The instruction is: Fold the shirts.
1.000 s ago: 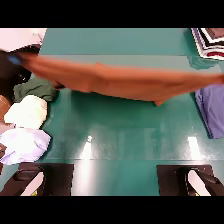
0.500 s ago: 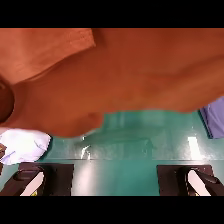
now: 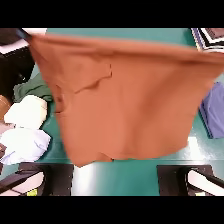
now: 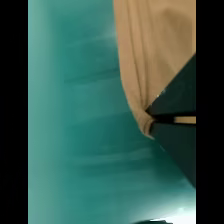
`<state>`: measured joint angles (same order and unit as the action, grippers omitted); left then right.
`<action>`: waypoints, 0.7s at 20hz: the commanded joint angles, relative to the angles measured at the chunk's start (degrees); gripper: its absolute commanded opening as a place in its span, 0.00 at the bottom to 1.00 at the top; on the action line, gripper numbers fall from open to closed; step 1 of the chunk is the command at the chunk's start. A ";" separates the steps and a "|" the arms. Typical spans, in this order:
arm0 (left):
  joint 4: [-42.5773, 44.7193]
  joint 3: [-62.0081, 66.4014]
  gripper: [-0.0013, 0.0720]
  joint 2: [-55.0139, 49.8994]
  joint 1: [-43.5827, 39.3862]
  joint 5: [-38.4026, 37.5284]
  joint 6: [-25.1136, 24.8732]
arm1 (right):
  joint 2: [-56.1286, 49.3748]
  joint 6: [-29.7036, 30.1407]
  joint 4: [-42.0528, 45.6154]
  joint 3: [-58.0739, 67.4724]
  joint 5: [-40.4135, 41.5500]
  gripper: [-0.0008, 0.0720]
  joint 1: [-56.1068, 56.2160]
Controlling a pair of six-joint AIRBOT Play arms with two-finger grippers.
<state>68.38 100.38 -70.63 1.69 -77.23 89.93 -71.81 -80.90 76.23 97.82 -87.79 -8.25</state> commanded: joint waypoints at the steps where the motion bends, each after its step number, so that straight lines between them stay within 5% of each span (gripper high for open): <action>1: -0.07 -5.07 0.05 -13.88 0.07 0.04 -0.39 | -12.55 0.02 0.00 -6.34 1.53 0.03 3.13; 9: -2.60 -4.04 0.05 -25.66 0.07 24.90 -3.45 | -32.44 0.00 -0.15 14.27 9.29 0.03 6.86; 11: -2.29 -3.30 0.05 -25.49 0.09 22.49 -4.24 | -32.63 0.02 -0.09 17.25 8.94 0.03 6.86; 14: 0.26 -1.77 0.05 -25.49 0.07 8.00 -5.38 | -30.99 1.51 0.52 17.38 3.54 0.03 6.86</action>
<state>66.67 97.62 -95.66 1.76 -60.62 85.58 -102.61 -80.44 76.40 113.08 -80.82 -1.56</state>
